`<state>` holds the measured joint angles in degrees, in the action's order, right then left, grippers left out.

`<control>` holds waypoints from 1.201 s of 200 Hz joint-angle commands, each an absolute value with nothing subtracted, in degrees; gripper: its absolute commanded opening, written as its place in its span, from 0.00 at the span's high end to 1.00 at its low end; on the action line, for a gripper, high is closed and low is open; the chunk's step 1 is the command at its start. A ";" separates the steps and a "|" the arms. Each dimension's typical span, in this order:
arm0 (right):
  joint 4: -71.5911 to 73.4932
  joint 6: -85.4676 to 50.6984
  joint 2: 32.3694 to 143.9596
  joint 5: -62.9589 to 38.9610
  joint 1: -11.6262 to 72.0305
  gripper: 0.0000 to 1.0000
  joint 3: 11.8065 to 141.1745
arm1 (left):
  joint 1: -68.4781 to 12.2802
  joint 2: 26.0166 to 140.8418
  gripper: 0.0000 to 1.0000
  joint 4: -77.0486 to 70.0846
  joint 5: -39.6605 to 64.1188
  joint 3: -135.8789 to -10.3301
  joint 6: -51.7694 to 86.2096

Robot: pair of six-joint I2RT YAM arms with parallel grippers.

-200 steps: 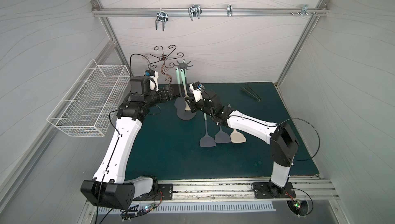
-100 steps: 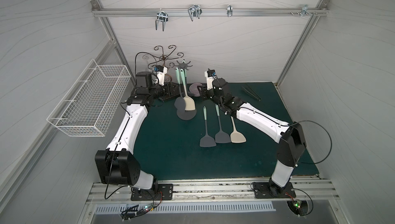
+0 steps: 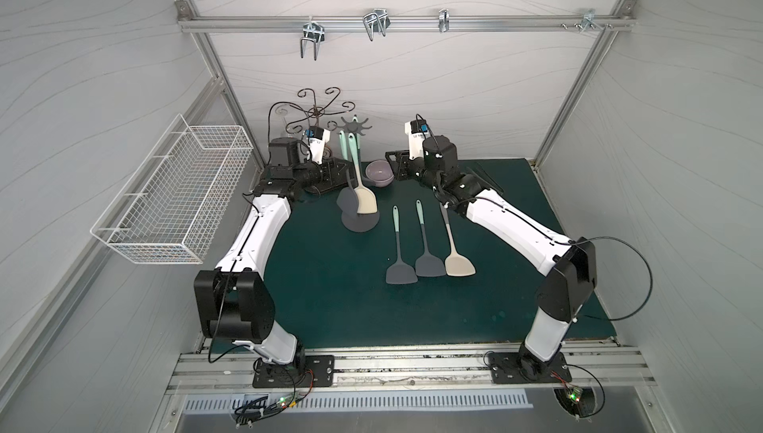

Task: Take the spatula off the kitchen utensil rack
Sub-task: Take off the spatula from the rack.

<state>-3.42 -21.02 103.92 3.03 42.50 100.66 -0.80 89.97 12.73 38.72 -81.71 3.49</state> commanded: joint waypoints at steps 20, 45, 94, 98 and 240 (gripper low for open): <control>-1.96 -21.14 110.96 -6.52 42.19 0.65 106.71 | -0.44 92.17 0.67 7.04 42.06 -85.13 4.70; -1.80 -21.44 114.12 -10.14 41.82 0.65 110.43 | -0.44 93.14 0.73 7.55 42.42 -86.15 5.01; 0.41 -20.79 115.14 -11.10 41.71 0.65 111.02 | 0.41 91.33 1.00 8.61 42.78 -86.06 4.67; 0.43 -20.70 115.16 -11.08 41.67 0.65 111.01 | 0.39 91.04 1.00 8.62 42.80 -85.93 4.55; -8.19 -19.34 109.80 -11.09 40.27 0.65 116.70 | 0.44 83.90 1.00 19.73 38.97 -84.62 -9.49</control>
